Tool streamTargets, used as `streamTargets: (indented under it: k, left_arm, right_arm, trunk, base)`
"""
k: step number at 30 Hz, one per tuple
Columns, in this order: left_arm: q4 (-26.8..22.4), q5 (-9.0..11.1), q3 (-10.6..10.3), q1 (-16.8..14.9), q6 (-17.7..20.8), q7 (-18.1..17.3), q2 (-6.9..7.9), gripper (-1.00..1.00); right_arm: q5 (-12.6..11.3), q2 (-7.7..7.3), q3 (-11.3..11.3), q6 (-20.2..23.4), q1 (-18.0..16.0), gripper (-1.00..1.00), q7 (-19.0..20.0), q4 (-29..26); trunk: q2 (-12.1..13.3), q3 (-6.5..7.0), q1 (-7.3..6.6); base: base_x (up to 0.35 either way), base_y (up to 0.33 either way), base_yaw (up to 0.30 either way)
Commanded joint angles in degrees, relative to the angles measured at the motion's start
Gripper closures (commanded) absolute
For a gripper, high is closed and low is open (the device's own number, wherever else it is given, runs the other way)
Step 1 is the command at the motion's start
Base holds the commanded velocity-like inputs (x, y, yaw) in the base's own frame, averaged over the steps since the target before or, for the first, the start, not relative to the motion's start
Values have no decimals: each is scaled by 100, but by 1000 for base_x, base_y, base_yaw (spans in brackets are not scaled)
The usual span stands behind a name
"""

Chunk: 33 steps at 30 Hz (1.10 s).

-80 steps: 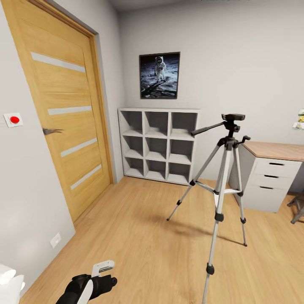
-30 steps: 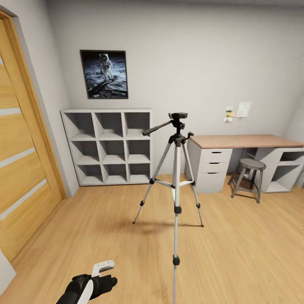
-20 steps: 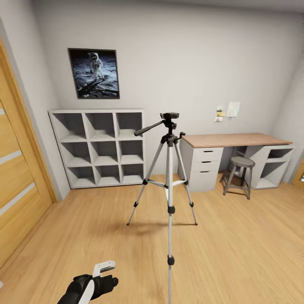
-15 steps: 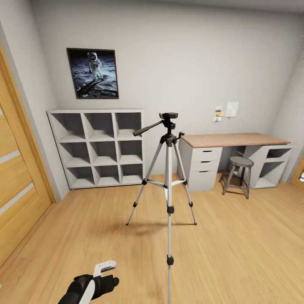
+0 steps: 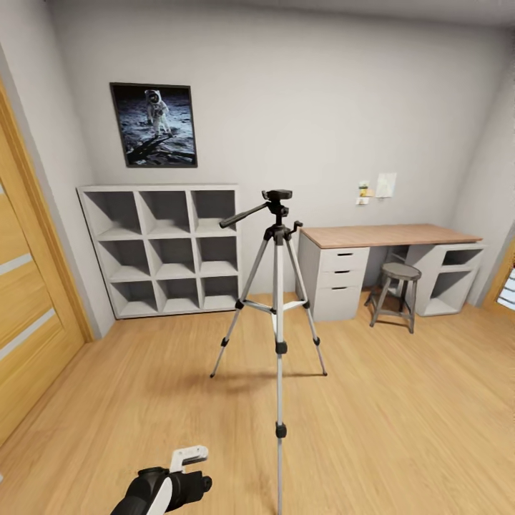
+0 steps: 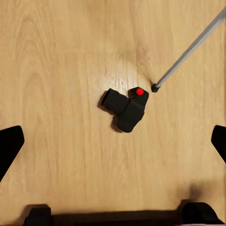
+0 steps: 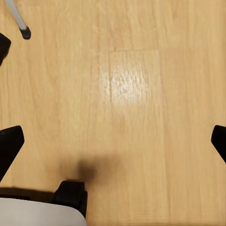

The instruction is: Attach the digital camera to the camera tripod in the bedroom.

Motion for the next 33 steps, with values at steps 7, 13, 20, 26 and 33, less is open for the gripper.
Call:
streamTargets:
  k: [7, 13, 20, 26, 33]
  left_arm:
    - [46, 46, -131, -53, 49, 338, -27, -100]
    - [55, 137, -209, -88, 55, 983, -179, -100]
    - [32, 638, -346, -98, 124, 1541, -322, -100]
    - [66, 743, -673, -103, 177, 1660, -340, -100]
    - [154, 859, -1041, -130, 243, 1699, -354, -100]
  right_arm:
    - [14, 1, -22, 39, -1, -100, 31, -12]
    - [19, 1, -23, 38, -1, -100, 31, -12]
    - [22, 1, -16, 34, -1, -100, 31, -12]
    - [22, 1, -15, 36, -1, -100, 31, -12]
    - [17, 1, -18, 37, -1, -100, 31, -12]
  trunk:
    - [-3, -6, -1]
    - [-3, -6, -1]
    - [-164, -78, 87]
    - [-404, -186, 219]
    - [-685, -311, 373]
  base:
    - [-11, -5, -15]
    - [-2, -1, -3]
    - [0, 0, 0]
    - [0, 0, 0]
    - [0, 0, -69]
